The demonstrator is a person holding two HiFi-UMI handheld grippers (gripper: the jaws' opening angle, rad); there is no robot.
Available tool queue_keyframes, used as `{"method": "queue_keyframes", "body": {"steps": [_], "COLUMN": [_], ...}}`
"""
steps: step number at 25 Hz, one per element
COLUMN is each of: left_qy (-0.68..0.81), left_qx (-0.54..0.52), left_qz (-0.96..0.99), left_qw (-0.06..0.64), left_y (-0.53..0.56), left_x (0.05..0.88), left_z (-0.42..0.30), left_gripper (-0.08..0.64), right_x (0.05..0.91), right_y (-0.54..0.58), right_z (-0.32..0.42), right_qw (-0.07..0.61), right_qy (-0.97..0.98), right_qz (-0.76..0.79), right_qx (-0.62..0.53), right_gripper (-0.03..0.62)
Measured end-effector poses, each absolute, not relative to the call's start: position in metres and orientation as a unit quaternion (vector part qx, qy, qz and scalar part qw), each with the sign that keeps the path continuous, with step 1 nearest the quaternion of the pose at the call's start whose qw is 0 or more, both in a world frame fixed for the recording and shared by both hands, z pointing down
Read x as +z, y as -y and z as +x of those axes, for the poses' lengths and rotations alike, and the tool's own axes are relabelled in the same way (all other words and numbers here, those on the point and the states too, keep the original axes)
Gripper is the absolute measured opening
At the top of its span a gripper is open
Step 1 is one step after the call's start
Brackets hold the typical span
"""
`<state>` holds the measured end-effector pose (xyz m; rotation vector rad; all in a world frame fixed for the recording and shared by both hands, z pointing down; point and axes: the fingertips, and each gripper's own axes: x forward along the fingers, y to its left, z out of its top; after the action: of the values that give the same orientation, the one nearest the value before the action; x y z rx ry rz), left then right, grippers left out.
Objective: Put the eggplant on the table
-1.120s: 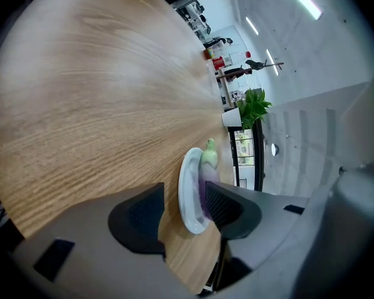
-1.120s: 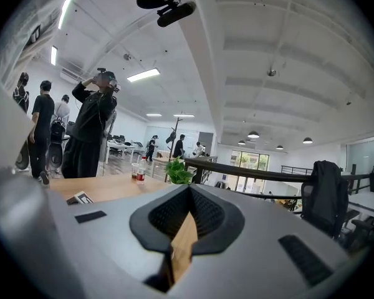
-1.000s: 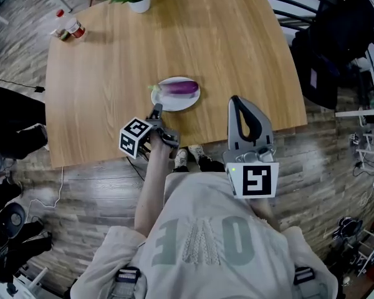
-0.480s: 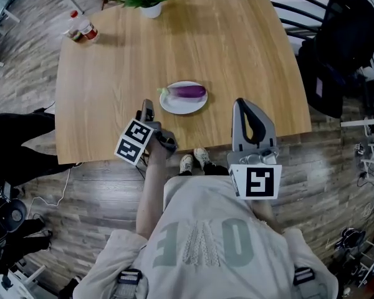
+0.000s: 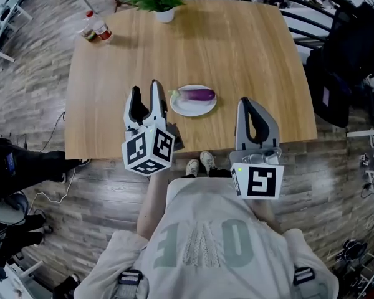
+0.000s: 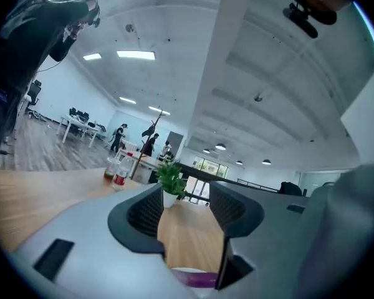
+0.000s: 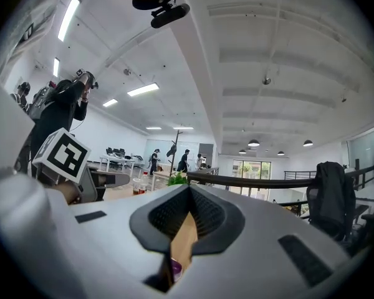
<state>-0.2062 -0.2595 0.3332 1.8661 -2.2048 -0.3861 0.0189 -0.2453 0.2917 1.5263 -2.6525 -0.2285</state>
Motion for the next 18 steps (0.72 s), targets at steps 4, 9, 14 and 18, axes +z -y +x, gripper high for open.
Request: {"method": "queue_keyframes", "body": {"steps": [4, 9, 14, 18], "left_qy": [0.747, 0.74, 0.73, 0.737], "left_qx": [-0.118, -0.079, -0.068, -0.057], "left_qz": [0.653, 0.665, 0.669, 0.66], "left_qw": [0.039, -0.062, -0.12, -0.134], "left_y": [0.251, 0.236, 0.222, 0.216], "left_x": [0.295, 0.256, 0.225, 0.224], "left_z": [-0.19, -0.165, -0.143, -0.139], "left_gripper": [0.232, 0.232, 0.217, 0.015], "right_x": [0.284, 0.267, 0.262, 0.255], "right_y": [0.245, 0.243, 0.239, 0.235], "right_z": [0.016, 0.003, -0.007, -0.014], "right_qw": [0.025, -0.005, -0.009, -0.028], "right_qy": [0.863, 0.866, 0.878, 0.88], "right_qz": [0.498, 0.492, 0.471, 0.465], "right_qx": [-0.086, -0.086, -0.089, -0.088], "right_gripper": [0.018, 0.018, 0.018, 0.018]}}
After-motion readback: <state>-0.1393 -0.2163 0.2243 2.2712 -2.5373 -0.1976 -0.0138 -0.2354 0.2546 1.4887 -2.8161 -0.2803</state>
